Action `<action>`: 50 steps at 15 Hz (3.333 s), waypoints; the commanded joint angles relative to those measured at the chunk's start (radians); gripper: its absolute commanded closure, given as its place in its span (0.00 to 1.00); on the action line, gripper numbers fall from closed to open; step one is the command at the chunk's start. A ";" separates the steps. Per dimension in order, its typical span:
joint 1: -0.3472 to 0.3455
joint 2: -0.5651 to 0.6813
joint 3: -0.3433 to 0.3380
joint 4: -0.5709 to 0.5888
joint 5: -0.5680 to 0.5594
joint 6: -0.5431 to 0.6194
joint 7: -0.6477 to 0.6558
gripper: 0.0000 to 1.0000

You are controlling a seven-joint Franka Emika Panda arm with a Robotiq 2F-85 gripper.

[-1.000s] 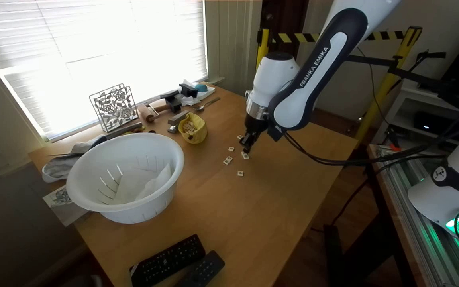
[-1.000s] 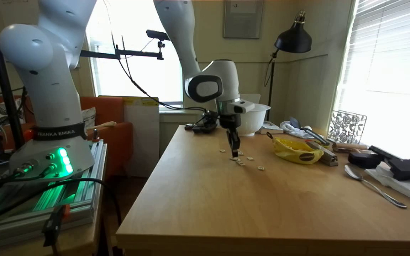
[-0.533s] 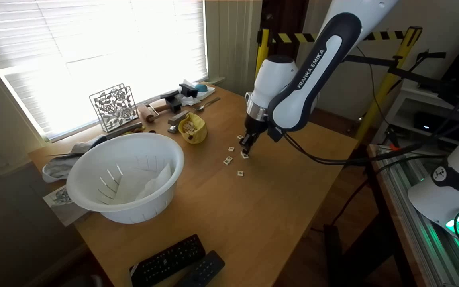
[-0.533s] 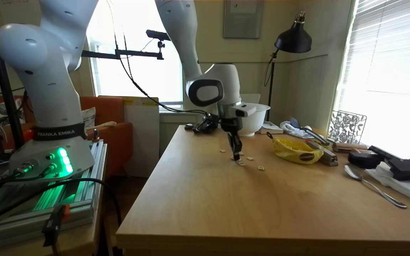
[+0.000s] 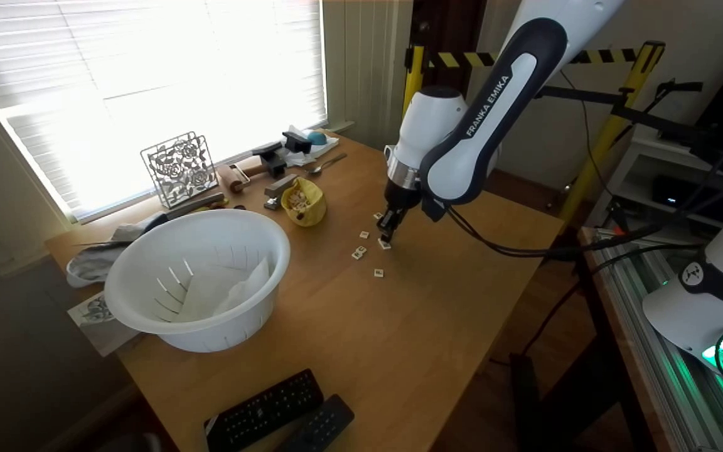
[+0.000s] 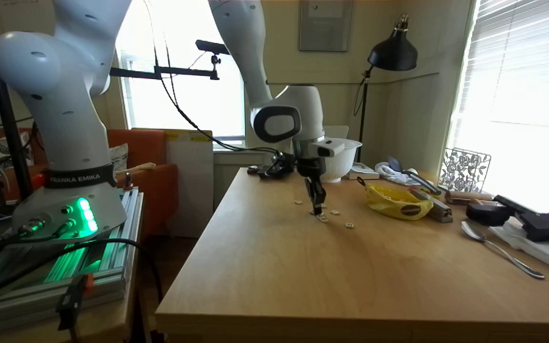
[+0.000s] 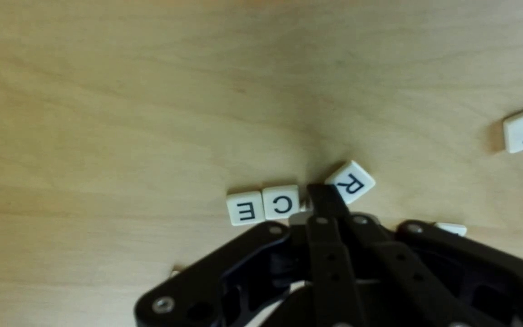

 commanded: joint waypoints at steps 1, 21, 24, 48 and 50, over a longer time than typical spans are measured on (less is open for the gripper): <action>0.021 0.004 -0.024 0.006 -0.005 -0.047 -0.011 1.00; 0.098 -0.043 -0.090 -0.001 -0.001 -0.107 0.040 1.00; 0.091 -0.071 -0.085 -0.006 -0.001 -0.110 0.030 1.00; -0.045 0.034 0.046 0.046 0.031 -0.033 -0.037 1.00; -0.036 0.030 0.036 0.045 0.023 -0.053 -0.042 1.00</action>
